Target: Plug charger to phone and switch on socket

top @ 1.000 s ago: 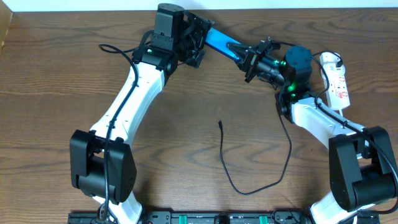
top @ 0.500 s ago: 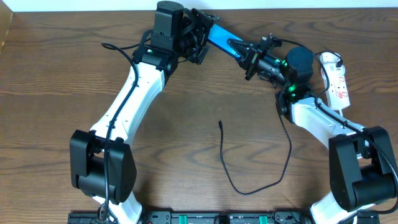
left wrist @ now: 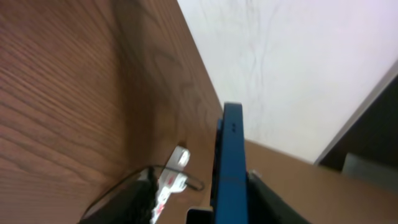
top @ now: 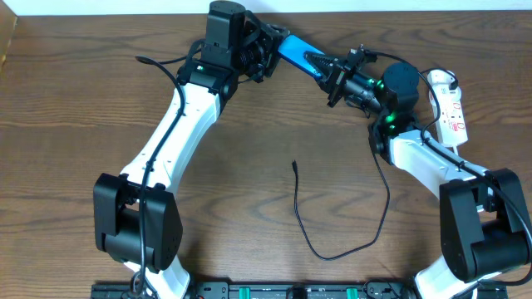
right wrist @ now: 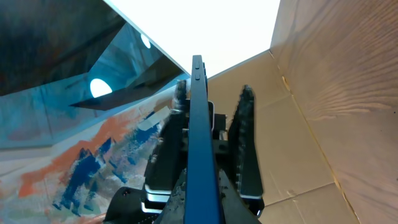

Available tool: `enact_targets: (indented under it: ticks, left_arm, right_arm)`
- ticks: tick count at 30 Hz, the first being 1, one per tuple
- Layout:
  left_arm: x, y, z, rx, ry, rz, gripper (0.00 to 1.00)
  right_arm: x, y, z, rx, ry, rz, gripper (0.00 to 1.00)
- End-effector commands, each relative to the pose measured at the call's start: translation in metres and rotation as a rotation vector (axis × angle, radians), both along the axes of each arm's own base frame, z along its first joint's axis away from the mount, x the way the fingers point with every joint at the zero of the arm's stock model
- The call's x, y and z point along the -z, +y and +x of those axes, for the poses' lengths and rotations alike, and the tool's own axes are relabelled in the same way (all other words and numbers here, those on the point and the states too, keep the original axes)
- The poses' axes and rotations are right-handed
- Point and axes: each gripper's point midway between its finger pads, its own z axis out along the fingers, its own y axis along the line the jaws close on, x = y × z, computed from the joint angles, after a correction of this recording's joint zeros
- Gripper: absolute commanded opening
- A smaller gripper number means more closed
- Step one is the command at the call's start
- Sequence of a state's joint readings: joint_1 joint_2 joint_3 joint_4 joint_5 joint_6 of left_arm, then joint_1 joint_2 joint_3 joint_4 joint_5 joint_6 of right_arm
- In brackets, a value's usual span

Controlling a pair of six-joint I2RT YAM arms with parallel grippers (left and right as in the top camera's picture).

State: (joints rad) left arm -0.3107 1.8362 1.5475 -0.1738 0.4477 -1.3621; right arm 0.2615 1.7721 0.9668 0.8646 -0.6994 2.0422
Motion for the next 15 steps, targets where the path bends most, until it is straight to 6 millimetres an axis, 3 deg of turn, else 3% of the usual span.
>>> enact_targets:
  ticks: [1,5,15]
  left_arm:
    - [-0.0138,-0.0015,-0.0020,0.014,-0.033,-0.011,0.38]
    - [-0.0138,-0.0015,-0.0020,0.014,-0.033,-0.011,0.32]
    - [-0.0135,-0.0005,-0.0012,0.007,-0.034,-0.007,0.27]
  right_arm:
    - [-0.0111,0.0020,-0.0004,-0.010,-0.025,0.013,0.02]
    - [-0.0110,0.0032,-0.0021,-0.022,-0.026,0.012,0.02]
    - [-0.0107,0.0060,-0.0064,-0.052,-0.026,0.010,0.01]
